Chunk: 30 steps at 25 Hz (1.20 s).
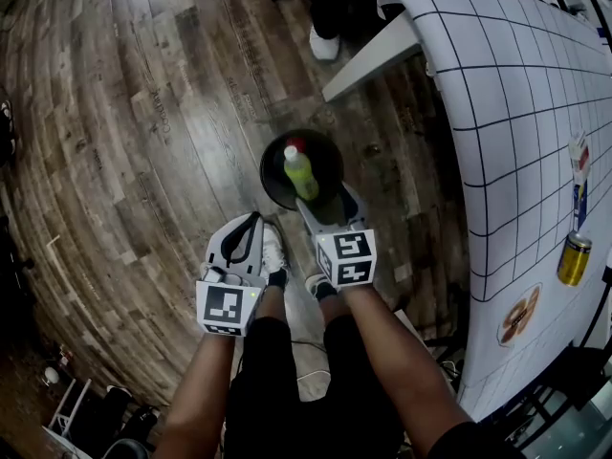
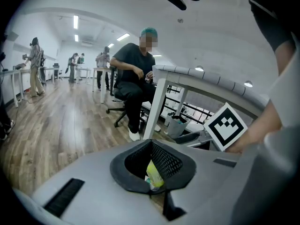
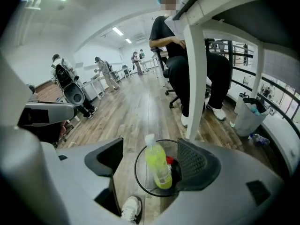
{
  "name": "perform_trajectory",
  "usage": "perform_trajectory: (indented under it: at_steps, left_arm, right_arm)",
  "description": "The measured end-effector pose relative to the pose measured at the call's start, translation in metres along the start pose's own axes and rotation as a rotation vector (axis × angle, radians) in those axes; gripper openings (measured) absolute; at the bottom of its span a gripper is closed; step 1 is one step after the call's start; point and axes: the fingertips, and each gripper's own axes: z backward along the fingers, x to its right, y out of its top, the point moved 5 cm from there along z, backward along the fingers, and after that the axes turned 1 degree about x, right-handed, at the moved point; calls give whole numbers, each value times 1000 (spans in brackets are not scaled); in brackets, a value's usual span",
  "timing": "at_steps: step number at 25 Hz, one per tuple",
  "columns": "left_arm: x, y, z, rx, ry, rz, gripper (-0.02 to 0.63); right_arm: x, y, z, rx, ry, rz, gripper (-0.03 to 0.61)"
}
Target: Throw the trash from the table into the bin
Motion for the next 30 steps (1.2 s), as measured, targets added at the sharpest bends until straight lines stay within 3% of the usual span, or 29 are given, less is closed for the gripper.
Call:
perform_trajectory:
  at_steps: [15,30]
  left_arm:
    - [15,10,4,0,-33,-4,21]
    - [45,83,42,66,-57,-44,21]
  right_arm:
    - [-15,8,45,25,12,25,345]
    - [-48,95,136,190,31,77,344]
